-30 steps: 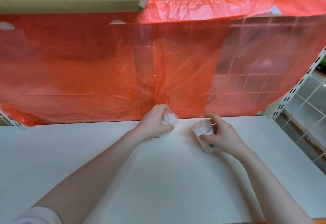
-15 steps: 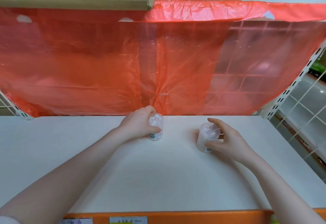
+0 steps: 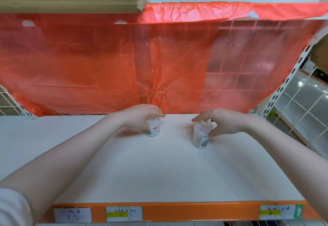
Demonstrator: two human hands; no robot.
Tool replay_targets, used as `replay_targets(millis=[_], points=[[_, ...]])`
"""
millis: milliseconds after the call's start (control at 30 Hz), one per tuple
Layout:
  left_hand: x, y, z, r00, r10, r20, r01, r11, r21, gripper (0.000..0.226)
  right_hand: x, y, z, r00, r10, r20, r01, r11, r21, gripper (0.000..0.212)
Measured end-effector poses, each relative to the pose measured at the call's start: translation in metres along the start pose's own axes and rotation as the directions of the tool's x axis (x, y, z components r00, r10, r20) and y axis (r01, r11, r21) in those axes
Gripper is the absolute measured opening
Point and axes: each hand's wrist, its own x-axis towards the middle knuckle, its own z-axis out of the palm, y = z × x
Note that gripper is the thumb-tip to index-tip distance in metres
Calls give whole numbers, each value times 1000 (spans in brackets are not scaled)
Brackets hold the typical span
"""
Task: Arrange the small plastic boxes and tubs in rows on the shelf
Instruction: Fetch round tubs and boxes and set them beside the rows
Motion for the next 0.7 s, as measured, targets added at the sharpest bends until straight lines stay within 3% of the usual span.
replay_targets(millis=[200,400,700], points=[[-2,6,-8,993,-102,-57,107,989,104,57,19,-6,0,997,60,-39,-65,988,-141,59],[-46,-2,-15,949,-294,-117,302,951,61,48,29,-23,12,992,41,-123,-55,992,-112,54],[-181,-33,-24,861,-482,-161,494,868,43,56,49,-139,18,985,-36,-166,25,997,-68,48]])
